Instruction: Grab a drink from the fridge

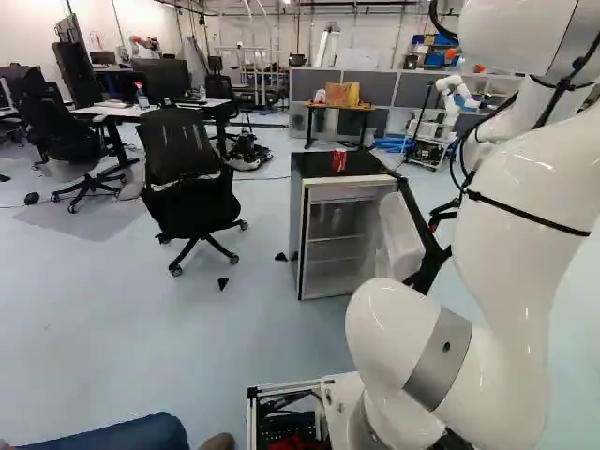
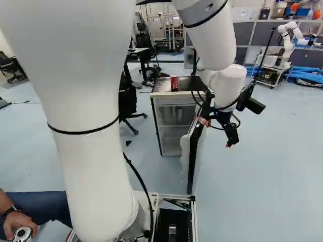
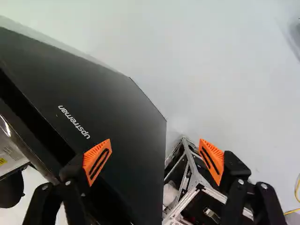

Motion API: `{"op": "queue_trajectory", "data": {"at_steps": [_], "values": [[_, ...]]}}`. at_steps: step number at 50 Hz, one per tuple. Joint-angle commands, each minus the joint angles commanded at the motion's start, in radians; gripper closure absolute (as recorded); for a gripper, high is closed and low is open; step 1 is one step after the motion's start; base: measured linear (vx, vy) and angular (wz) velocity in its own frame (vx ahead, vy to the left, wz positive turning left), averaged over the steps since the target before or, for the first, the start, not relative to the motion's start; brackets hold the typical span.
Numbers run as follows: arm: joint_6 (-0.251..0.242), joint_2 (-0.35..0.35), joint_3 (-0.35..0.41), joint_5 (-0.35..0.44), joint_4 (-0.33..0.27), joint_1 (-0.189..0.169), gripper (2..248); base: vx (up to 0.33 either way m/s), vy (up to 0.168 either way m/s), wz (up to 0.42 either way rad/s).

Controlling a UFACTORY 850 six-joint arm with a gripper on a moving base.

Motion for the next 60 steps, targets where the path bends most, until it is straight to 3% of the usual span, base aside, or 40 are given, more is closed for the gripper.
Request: {"op": "queue_trajectory", "data": {"at_steps": [32, 60], "values": [[0.0, 0.1, 0.122, 0.0, 0.0, 0.086, 3, 0.0, 0.0, 0.0], [0.0, 0.169, 0.201, 0.001, -0.003, 0.191, 3, 0.0, 0.0, 0.0]]}}
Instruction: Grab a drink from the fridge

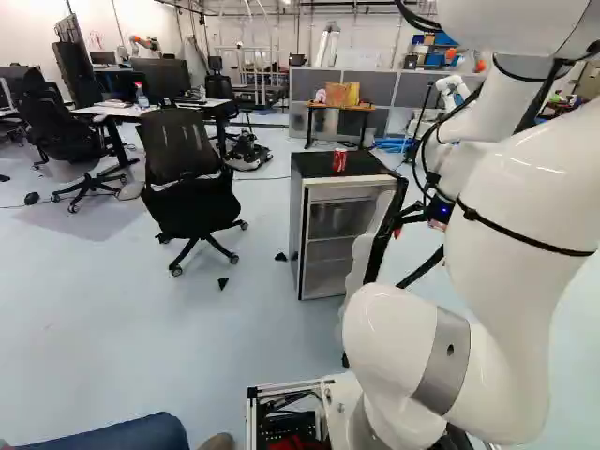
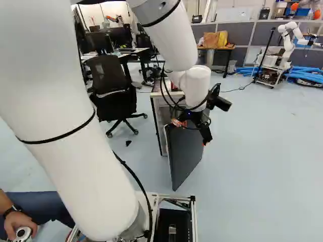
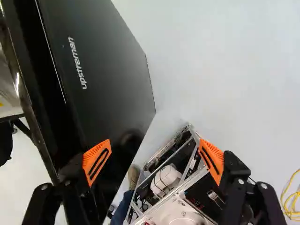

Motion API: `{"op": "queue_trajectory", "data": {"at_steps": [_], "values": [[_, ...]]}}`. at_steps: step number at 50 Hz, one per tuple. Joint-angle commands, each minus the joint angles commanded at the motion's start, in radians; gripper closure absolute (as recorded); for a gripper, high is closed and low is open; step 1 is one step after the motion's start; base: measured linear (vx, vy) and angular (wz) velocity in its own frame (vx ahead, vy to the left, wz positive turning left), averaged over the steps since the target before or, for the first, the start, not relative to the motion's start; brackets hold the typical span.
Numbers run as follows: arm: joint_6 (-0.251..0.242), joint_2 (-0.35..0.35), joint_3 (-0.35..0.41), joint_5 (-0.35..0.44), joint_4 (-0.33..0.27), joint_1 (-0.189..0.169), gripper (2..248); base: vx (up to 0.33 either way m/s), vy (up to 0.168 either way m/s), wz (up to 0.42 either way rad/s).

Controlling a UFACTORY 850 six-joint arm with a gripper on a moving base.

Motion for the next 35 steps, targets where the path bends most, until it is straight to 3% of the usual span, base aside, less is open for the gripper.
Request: {"op": "queue_trajectory", "data": {"at_steps": [35], "values": [[0.0, 0.018, 0.02, 0.019, -0.033, 0.164, 3, 0.0, 0.0, 0.0]]}}
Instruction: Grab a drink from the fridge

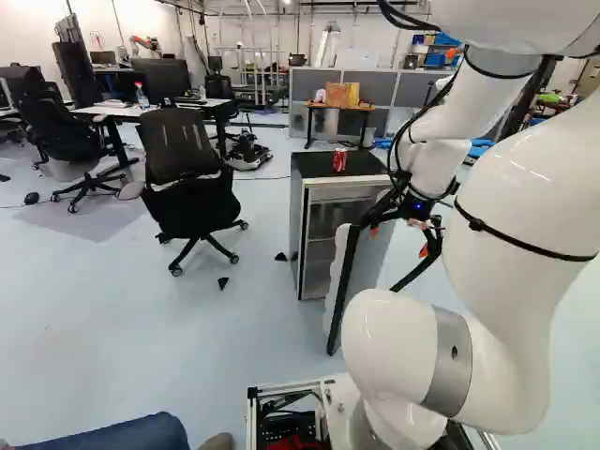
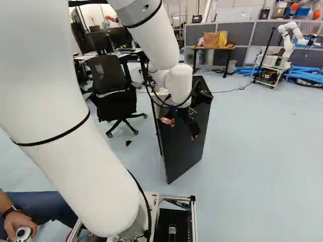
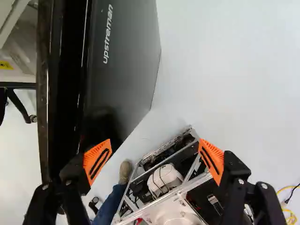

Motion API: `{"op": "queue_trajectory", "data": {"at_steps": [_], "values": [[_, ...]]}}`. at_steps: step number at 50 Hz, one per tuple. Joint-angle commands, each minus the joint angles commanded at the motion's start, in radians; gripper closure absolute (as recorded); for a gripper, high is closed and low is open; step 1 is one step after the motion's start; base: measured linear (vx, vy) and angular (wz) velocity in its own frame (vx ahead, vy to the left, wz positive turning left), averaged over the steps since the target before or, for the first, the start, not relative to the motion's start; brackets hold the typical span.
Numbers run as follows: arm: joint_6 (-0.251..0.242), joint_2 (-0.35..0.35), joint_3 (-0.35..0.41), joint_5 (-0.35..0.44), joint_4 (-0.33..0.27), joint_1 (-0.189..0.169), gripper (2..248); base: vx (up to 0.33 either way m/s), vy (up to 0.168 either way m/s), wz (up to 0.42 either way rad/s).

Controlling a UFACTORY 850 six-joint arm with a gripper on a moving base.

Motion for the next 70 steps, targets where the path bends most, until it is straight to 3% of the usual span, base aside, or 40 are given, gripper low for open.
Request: {"op": "queue_trajectory", "data": {"at_steps": [38, 70], "values": [[0.0, -0.062, -0.07, 0.033, -0.043, 0.164, 3, 0.0, 0.0, 0.0], [0.0, -0.142, -0.164, 0.056, -0.086, 0.256, 3, 0.0, 0.0, 0.0]]}}
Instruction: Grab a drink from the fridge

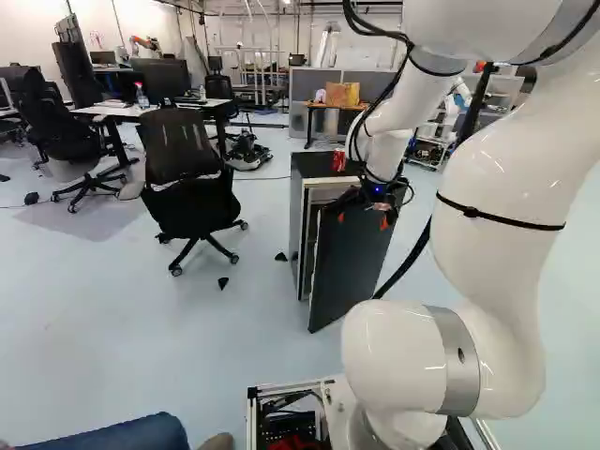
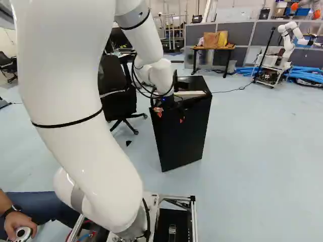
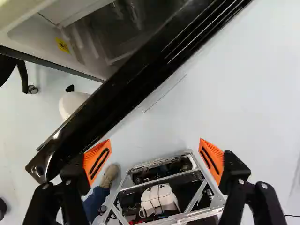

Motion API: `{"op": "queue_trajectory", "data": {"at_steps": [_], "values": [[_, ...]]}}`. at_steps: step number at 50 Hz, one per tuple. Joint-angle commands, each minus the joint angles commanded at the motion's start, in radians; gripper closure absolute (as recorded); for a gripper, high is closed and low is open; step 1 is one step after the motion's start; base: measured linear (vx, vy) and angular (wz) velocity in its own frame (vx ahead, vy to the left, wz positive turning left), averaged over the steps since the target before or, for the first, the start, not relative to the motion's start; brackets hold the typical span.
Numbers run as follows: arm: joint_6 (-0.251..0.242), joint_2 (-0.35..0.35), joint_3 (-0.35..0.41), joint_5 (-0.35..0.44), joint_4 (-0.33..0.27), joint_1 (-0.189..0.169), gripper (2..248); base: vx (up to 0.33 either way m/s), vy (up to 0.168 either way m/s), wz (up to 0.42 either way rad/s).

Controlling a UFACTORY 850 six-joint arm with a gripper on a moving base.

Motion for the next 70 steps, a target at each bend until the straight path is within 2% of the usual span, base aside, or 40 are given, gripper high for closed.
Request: {"op": "queue_trajectory", "data": {"at_steps": [34, 70], "values": [[0.0, -0.09, -0.111, 0.011, -0.052, 0.074, 3, 0.0, 0.0, 0.0], [0.0, -0.179, -0.226, 0.012, -0.074, 0.12, 3, 0.0, 0.0, 0.0]]}}
